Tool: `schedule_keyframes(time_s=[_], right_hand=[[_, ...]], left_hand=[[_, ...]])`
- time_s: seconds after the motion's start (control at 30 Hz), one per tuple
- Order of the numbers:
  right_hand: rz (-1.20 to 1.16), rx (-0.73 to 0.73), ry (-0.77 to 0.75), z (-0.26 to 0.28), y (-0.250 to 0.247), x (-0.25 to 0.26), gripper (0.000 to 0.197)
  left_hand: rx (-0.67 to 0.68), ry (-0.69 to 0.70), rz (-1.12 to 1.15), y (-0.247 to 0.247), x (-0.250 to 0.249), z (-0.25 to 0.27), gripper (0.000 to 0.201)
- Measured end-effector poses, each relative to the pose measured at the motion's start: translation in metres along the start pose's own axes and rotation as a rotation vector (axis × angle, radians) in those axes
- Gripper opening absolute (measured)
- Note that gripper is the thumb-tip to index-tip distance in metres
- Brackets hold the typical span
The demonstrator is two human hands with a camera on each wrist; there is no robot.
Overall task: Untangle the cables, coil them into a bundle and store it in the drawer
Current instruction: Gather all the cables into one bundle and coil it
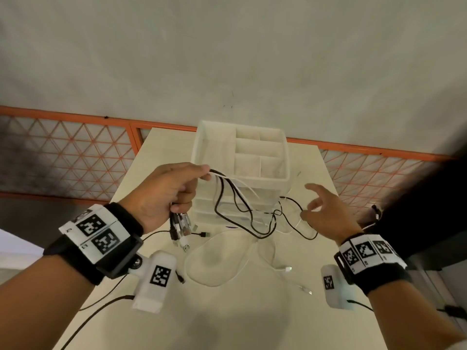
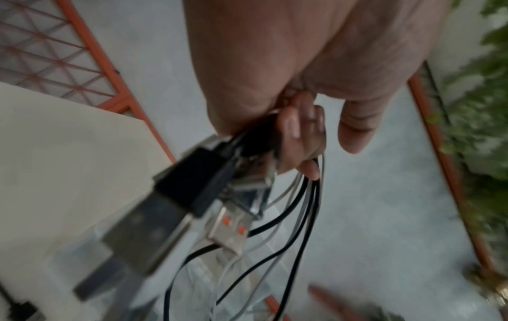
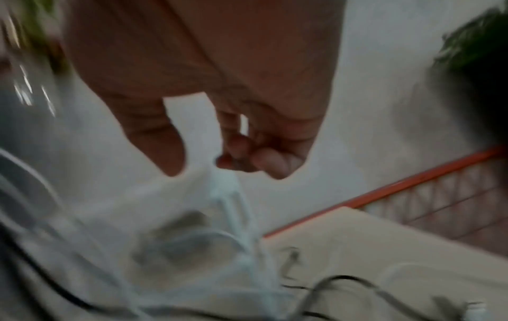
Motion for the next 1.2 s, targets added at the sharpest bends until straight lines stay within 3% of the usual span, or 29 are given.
schedule_keyframes(time_s=[0.1,0.17,0.23,0.3,0.33,0.4,0.47,0.6,0.67,0.8,0.93,0.97,1.03,1.07,1.1,1.13,1.2], right_hand=[[-0.298,0.203,-0.255,0.045,0.005,0.055,0.066],[-0.181,0.271,-0.347,0.061,0.023,0.078,0.046],[-0.024,0.197,-0.306,0.056,0.042,0.078,0.019],[0.061,0.201,-0.159,0.038,0.052,0.056,0.037],[0.079,0.198,-0.062,0.03,0.051,0.044,0.035],[0.08,0.098,0.059,0.011,0.04,0.023,0.025],[-0.008,-0.071,0.075,-0.005,0.022,0.013,0.018],[-0.41,-0.372,0.0,-0.022,-0.028,0.023,0.04],[-0.405,-0.451,-0.049,-0.024,-0.039,0.024,0.044],[-0.06,-0.252,0.021,-0.007,-0.023,0.024,0.059],[-0.155,0.152,-0.238,0.046,0.005,0.068,0.069],[-0.132,0.213,-0.304,0.056,0.015,0.078,0.061],[-0.044,0.151,-0.363,0.066,0.035,0.086,0.027],[0.003,0.086,-0.333,0.062,0.042,0.082,0.019],[0.067,0.053,-0.266,0.052,0.049,0.071,0.029],[0.159,0.077,-0.169,0.039,0.054,0.055,0.035],[0.245,0.147,0.024,0.016,0.057,0.016,0.03]], left_hand=[[0.104,0.021,-0.124,0.027,-0.001,0.001,0.035],[0.171,0.057,-0.156,0.051,-0.003,0.001,0.043],[0.198,0.124,-0.164,0.065,-0.011,0.003,0.044],[0.193,0.19,-0.112,0.065,-0.021,0.003,0.04],[0.181,0.218,-0.071,0.059,-0.028,0.003,0.038],[0.177,0.264,-0.033,0.043,-0.036,0.003,0.036],[0.206,0.259,-0.084,0.027,-0.035,0.004,0.038],[0.223,0.113,-0.299,0.006,-0.01,0.002,0.037],[0.173,0.099,-0.391,0.002,0.004,0.0,0.032],[-0.001,0.188,-0.487,0.006,0.02,-0.007,0.032],[0.074,0.252,-0.58,0.034,0.022,-0.011,0.035],[0.121,0.277,-0.614,0.044,0.021,-0.01,0.035],[0.197,0.339,-0.675,0.057,0.017,-0.007,0.035],[0.223,0.36,-0.659,0.059,0.015,-0.005,0.036],[0.246,0.363,-0.616,0.059,0.012,-0.002,0.038],[0.263,0.351,-0.556,0.058,0.009,0.001,0.04],[0.247,0.288,-0.427,0.052,0.001,0.008,0.04]])
Point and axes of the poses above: each hand's wrist, its own z-axis away from the middle knuckle, its own y-axis out of the palm, x = y × z, the point moved 1 cm from there along -z, towards the middle knuckle, and after that the axes turned 10 degrees about y, right-handed, at the moved point
